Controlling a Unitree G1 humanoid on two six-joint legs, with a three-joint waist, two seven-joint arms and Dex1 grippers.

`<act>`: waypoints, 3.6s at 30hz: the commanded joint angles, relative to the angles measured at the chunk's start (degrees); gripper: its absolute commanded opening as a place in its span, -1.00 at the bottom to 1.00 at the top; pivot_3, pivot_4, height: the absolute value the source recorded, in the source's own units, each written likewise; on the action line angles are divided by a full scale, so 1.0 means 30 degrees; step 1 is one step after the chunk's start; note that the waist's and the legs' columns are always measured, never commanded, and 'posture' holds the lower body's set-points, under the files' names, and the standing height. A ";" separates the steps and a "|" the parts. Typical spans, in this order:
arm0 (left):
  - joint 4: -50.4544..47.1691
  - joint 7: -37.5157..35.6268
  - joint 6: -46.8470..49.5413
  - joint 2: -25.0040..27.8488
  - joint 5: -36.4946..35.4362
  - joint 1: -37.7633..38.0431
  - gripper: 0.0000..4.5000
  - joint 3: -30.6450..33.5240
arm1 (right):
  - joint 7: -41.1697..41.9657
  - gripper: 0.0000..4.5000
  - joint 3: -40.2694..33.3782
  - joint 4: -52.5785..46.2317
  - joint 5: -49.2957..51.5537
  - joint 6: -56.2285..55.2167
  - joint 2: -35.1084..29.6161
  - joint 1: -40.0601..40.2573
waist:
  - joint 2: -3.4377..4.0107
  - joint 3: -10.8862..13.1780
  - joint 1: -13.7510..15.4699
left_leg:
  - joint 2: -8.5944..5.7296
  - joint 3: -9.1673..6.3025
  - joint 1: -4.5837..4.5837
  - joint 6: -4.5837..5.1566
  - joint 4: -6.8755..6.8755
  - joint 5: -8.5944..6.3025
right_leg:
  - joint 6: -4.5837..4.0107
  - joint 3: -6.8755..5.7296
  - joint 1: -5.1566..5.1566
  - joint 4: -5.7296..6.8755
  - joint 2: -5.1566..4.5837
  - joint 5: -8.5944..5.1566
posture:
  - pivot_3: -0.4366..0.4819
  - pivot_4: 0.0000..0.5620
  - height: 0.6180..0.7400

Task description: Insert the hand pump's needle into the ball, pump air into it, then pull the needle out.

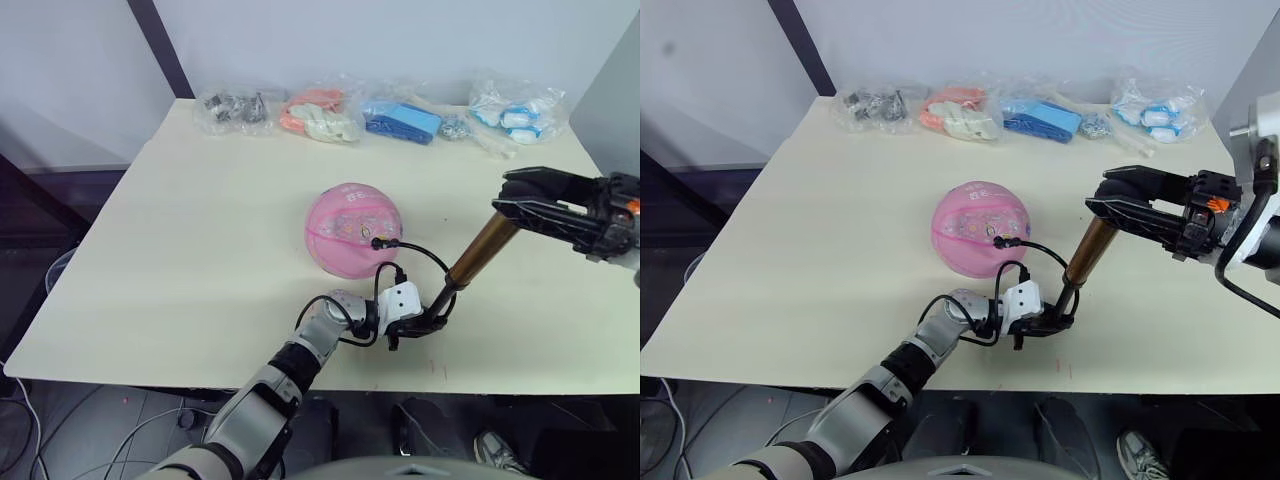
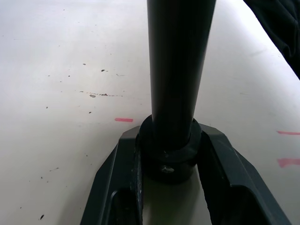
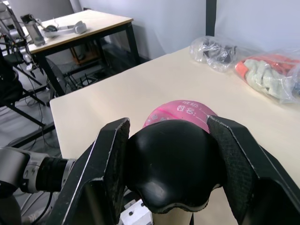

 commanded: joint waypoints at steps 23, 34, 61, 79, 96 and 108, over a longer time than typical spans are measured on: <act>0.1462 0.0219 0.0787 0.0577 0.0877 0.0549 -0.51 -0.0183 | 0.2412 0.02 1.0442 0.0810 -1.5628 -0.7392 0.6878 0.5580 | -0.0091 -0.0157 -0.0089 | 0.0000 0.0006 0.0150 -0.0007 -0.0024 -0.0002 | 0.0061 0.0017 0.0093 -0.0001 0.0042 -0.0039 | -0.05 -0.47 1.00; 0.1567 -0.0043 0.0651 0.0585 0.0668 0.0605 -0.51 -0.0087 | 0.2254 0.02 0.4467 -0.1879 -0.9221 -0.3429 0.3990 0.2714 | 0.0023 -0.0023 -0.0046 | 0.0015 0.0013 0.0226 -0.0008 -0.0067 -0.0005 | 0.0068 0.0030 0.0182 -0.0053 0.0005 -0.0044 | -0.05 -0.47 1.00; 0.1768 -0.0370 0.0812 0.0385 0.0570 0.0504 -0.51 -0.0035 | 0.0064 0.02 -0.0237 0.0988 -0.0357 0.0800 -0.0442 -0.2326 | 0.0034 0.0047 0.0032 | -0.0008 -0.0005 -0.0027 0.0008 -0.0030 -0.0007 | -0.0001 -0.0006 -0.0021 -0.0039 -0.0022 0.0000 | -0.05 -0.47 1.00; 0.1392 -0.0144 0.1231 0.0385 0.0648 0.0667 -0.51 0.0201 | 0.2521 0.02 0.8492 0.0286 -1.3289 -0.5572 0.5282 0.5967 | -0.0102 -0.0148 -0.0046 | -0.0002 -0.0020 0.0071 0.0004 -0.0019 -0.0008 | 0.0018 -0.0015 0.0046 -0.0016 0.0038 -0.0014 | -0.05 -0.47 1.00; 0.1271 -0.0307 0.1247 0.0375 0.0408 0.0872 -0.51 0.0426 | 0.2902 0.02 0.4495 -0.1486 -1.0139 -0.4366 0.4404 0.4860 | -0.0042 -0.0080 0.0005 | 0.0024 -0.0017 0.0254 0.0001 -0.0089 -0.0014 | 0.0072 -0.0007 0.0232 -0.0094 0.0012 -0.0054 | -0.05 -0.47 1.00; 0.1364 -0.0322 0.1302 0.0226 0.0323 0.0801 -0.51 0.0423 | 0.1954 0.02 -0.1309 -0.0229 -0.2463 -0.0572 -0.0061 0.0913 | 0.0022 0.0017 0.0145 | -0.0024 -0.0016 -0.0020 0.0015 -0.0032 -0.0015 | 0.0003 -0.0016 -0.0006 -0.0057 -0.0018 -0.0003 | -0.05 -0.47 1.00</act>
